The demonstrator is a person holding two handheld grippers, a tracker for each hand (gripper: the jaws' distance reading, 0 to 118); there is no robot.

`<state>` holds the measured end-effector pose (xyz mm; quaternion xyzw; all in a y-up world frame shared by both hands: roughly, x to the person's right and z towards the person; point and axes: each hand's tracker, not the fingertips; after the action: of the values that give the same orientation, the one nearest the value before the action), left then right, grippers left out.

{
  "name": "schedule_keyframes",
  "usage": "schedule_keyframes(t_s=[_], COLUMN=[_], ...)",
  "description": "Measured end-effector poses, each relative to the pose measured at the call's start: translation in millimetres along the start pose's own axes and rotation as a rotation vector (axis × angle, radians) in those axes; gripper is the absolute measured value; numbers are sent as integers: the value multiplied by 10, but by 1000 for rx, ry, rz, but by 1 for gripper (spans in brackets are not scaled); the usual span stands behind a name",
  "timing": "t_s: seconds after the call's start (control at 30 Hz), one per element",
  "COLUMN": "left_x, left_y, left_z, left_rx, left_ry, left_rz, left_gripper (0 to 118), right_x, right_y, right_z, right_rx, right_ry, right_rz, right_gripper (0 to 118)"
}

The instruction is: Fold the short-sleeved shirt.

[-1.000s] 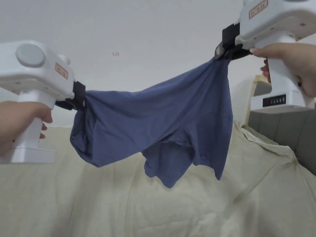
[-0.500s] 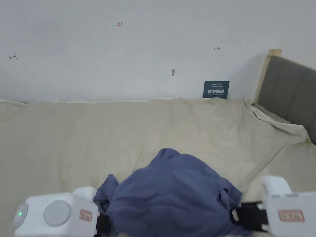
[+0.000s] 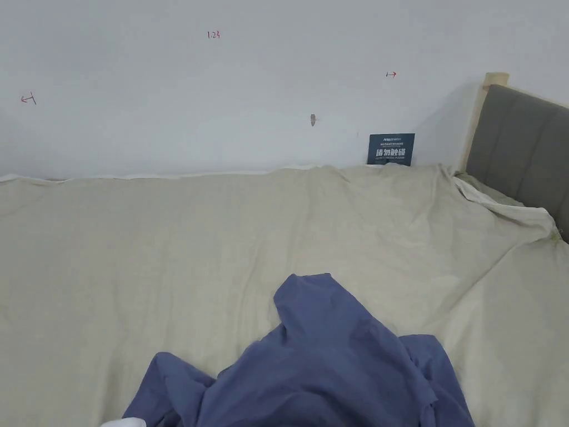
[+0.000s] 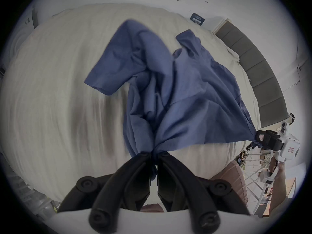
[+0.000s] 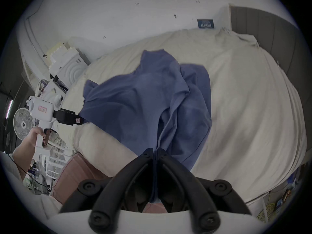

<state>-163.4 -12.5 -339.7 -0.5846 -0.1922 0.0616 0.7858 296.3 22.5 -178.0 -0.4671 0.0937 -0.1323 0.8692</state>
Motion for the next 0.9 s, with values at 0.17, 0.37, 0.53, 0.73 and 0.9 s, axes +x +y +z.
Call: schedule_keyframes(t_s=[0.17,0.37,0.53,0.73,0.9], left_x=[-170,-547,-634,-309,-366], left_y=[-157,-470,-695,-912,-1059], left_z=[-63,99,722,1764,1953], left_rx=[4,30,250,673,767], left_ry=[-62,-259,-272,-28,-19], left_rz=[220,395,436,228,215], left_gripper=[77,82,82,77,0], right_x=[-9,-14,-144,-490,-724], right_y=[-31,-70,-37,-1,-80], right_z=[-229,-33,308,901,996], right_rx=[-15,16,149,474,571], right_ry=[-76,-34,-86,26,3], right_rz=[-20,-105,-62,-69,-69], right_gripper=[45,99,99,94,0])
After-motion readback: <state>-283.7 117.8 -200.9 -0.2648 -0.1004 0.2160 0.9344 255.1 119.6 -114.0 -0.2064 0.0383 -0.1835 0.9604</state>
